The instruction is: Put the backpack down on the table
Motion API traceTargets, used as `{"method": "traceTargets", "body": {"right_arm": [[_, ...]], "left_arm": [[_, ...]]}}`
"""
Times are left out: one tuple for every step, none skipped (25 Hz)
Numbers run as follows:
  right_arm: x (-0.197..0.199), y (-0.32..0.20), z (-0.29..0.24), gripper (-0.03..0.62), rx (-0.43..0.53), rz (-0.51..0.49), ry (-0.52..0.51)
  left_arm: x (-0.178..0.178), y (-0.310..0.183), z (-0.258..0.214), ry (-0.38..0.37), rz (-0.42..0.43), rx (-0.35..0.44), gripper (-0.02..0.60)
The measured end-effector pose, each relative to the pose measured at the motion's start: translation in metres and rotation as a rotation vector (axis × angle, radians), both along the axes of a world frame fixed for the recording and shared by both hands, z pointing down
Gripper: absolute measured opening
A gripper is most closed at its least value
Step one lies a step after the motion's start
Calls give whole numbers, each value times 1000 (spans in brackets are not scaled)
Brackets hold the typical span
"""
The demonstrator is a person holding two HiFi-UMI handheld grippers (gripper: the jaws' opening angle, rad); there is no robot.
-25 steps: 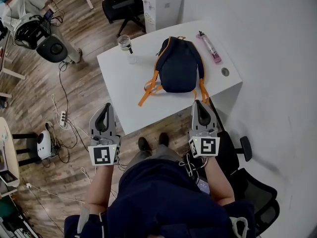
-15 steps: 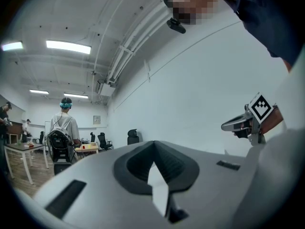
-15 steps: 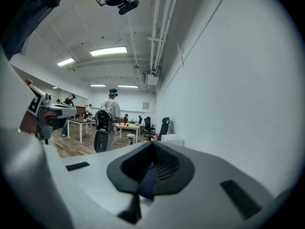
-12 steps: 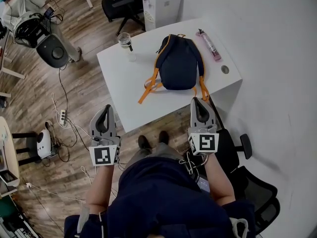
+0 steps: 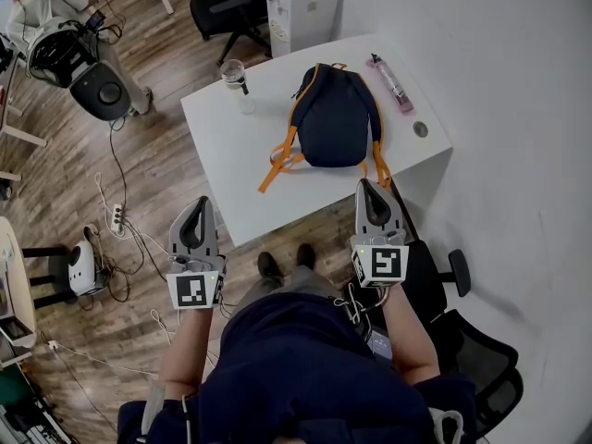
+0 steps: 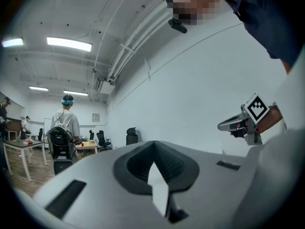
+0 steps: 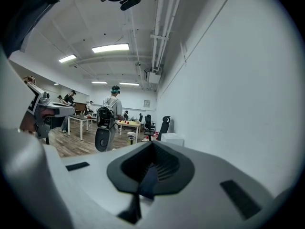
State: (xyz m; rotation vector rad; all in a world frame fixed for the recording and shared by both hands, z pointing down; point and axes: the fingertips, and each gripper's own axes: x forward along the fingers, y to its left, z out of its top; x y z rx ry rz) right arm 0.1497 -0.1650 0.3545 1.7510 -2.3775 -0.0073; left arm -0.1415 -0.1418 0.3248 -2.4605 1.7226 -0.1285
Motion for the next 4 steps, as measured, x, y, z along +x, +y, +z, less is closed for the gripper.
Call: {"method": "traceTargets", "body": {"right_arm": [[0, -1, 0, -3, -1, 1, 2], [0, -1, 0, -3, -2, 1, 3], [-1, -2, 0, -3, -3, 0, 5], [-1, -3, 1, -3, -4, -1, 6]], "left_arm": [[0, 0, 0, 2, 3, 5, 3], [0, 0, 0, 2, 5, 6, 3], [0, -1, 0, 2, 5, 7, 3], [0, -1, 1, 2, 6, 7, 3]]}}
